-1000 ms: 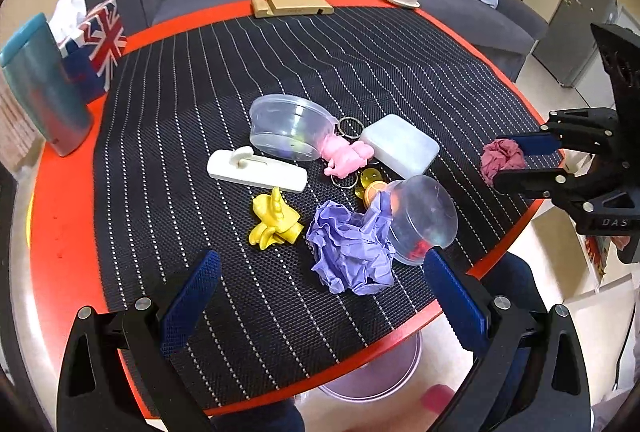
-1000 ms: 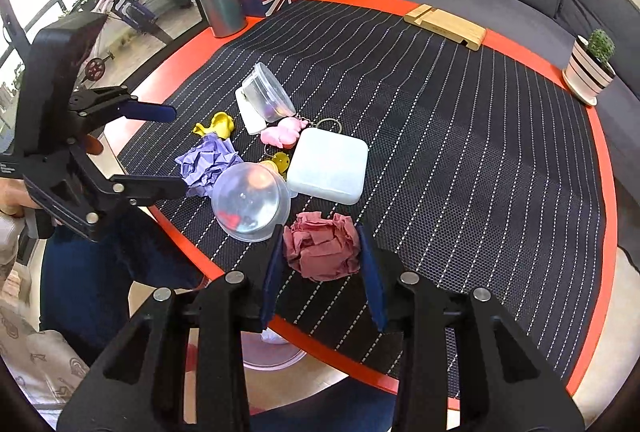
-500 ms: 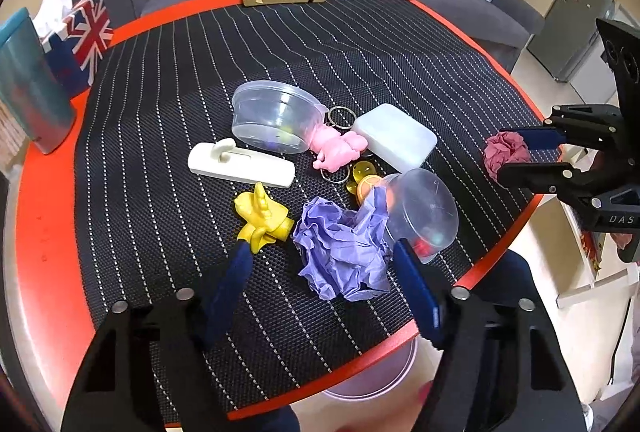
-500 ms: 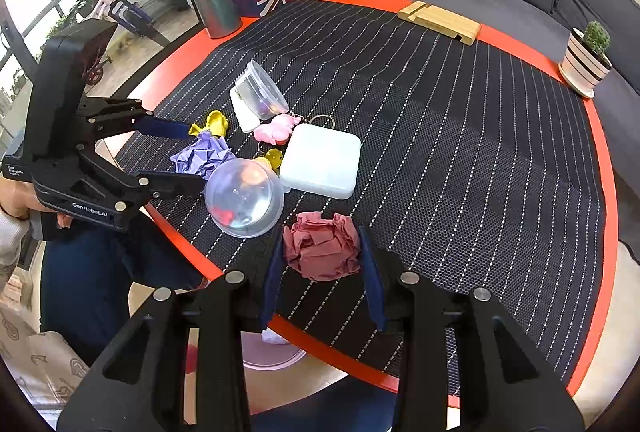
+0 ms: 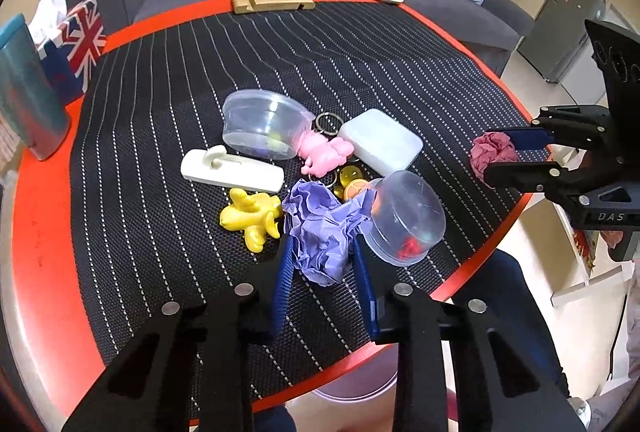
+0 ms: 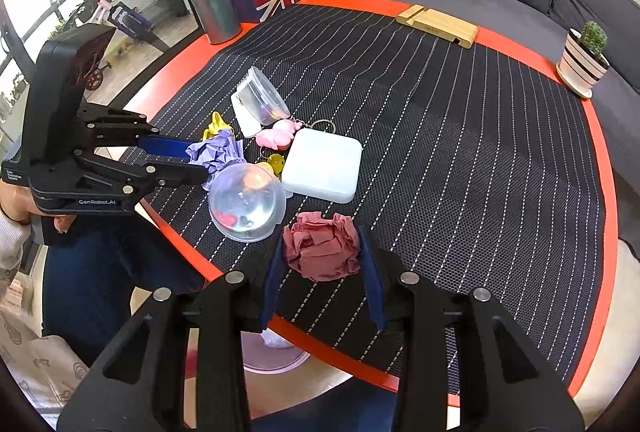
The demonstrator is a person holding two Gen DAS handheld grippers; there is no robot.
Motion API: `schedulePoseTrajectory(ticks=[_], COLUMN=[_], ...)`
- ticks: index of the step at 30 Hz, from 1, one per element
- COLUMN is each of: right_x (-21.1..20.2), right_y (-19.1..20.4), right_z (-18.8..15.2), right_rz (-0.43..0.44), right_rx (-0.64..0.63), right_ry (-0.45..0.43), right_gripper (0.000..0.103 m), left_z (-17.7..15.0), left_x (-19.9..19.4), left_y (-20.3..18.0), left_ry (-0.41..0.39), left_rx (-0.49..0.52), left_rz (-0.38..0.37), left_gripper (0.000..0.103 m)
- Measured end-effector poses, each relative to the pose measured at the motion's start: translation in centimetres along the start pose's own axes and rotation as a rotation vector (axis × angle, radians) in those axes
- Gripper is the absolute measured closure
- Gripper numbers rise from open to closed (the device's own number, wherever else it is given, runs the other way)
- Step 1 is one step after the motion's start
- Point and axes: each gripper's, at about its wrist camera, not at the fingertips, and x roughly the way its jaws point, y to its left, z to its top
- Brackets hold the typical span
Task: Collect trash
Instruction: 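Grasp the purple crumpled paper with the left gripper, then carry the purple paper over the pink bin and open the left gripper while the right drops the pink paper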
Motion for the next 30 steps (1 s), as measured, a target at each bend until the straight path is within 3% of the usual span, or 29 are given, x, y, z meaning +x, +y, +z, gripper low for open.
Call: schedulePoseTrajectory(ticks=[15, 30], right_x=[-2.1, -5.4], right_y=[1.5, 5.7], right_z=[-0.2, -3.0], right_rz=[-0.003, 0.027], right_rx=[0.002, -0.006], right_ry=[-0.045, -0.086], right_gripper=[0.067, 0.067], left_z=[-0.5, -2.9], left_x=[-5.0, -7.8], left_y=[-1.7, -4.0], left_ry=[-0.086, -0.104], left_rx=[0.028, 0.063], left_rz=[0.013, -0.027], left_gripper=[0.074, 0.074])
